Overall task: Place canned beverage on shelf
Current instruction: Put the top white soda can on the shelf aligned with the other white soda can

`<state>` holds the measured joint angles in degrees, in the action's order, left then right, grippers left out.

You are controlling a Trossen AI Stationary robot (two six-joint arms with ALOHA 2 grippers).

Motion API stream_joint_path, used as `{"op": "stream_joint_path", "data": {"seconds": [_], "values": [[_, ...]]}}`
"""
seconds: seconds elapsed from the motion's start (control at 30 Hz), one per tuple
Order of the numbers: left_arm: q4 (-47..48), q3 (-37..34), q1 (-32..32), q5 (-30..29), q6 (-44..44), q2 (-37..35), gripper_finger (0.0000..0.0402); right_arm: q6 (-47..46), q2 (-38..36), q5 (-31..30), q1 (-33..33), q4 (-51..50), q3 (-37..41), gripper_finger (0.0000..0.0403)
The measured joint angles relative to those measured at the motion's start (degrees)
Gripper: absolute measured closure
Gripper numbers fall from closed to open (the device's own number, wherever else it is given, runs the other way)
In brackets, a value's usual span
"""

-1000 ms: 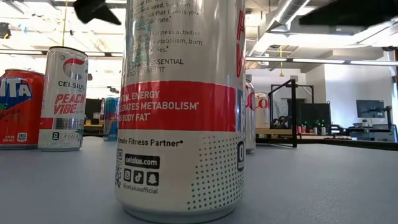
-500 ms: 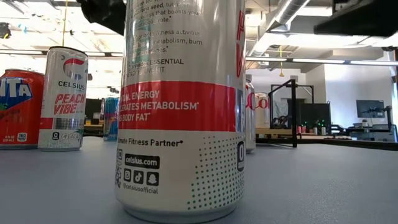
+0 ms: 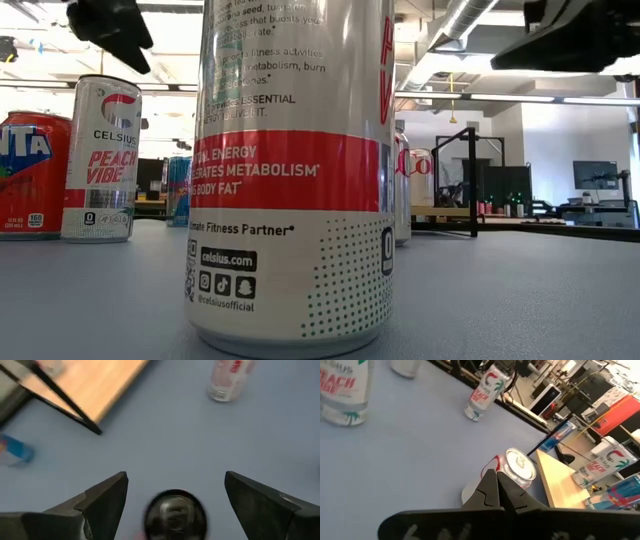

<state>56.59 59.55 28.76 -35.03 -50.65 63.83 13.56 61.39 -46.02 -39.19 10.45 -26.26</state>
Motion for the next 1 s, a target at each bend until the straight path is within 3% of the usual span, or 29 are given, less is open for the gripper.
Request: {"op": "stream_joint_path", "data": {"seconds": [0.07,1.0], "values": [[1.44,0.00,0.57,-1.56,-0.08,-0.08,0.0079,-0.04,0.02,0.09,-0.49,-0.32,0.00,0.0403],[5.01,-0.07,0.58,7.70,-0.09,1.89,0.0079,-3.65,0.04,1.18,-0.56,-4.91,0.00,0.0403]]}}
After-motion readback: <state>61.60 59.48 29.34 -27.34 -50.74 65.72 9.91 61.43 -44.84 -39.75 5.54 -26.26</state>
